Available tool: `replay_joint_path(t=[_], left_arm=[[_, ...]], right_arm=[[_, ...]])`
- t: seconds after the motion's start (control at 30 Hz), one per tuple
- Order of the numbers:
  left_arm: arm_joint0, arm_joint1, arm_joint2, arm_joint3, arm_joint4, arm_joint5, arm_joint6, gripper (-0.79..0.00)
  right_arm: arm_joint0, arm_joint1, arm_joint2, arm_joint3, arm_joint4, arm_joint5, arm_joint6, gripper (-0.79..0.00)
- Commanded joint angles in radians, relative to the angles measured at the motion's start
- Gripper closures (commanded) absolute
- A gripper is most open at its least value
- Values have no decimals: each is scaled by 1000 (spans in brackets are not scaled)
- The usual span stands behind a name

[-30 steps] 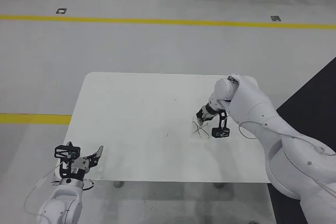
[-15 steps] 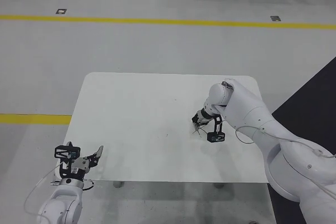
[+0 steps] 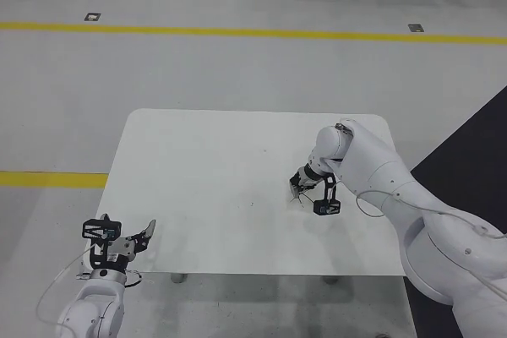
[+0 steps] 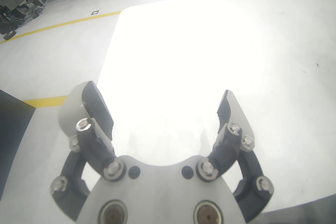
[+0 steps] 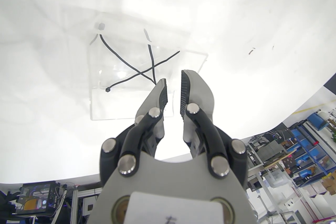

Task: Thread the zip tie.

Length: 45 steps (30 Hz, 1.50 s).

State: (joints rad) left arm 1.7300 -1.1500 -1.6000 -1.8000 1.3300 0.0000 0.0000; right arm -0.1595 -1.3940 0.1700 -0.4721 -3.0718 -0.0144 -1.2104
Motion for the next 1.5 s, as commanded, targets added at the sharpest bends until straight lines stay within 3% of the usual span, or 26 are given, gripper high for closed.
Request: replay_joint_path(t=[0.0,0.1,0.13,0.77,1.0,1.17,1.47], left_arm=[[0,0,0,0,0,0,0,-785],[0,0,0,0,0,0,0,-785],[0,0,0,0,0,0,0,-785],[0,0,0,0,0,0,0,-785],[0,0,0,0,0,0,0,-785],[0,0,0,0,0,0,0,-785],[0,0,0,0,0,0,0,-785]], right_arm=[[0,0,0,0,0,0,0,-120],[0,0,0,0,0,0,0,-111],[0,0,0,0,0,0,0,0],[-4,0,1,-5,3,7,3,0],[14,33,17,-6,17,121,-28,0],[18,57,19,-40,11,133,-51,0],[-5,70,0,-125,0,34,-22,0]])
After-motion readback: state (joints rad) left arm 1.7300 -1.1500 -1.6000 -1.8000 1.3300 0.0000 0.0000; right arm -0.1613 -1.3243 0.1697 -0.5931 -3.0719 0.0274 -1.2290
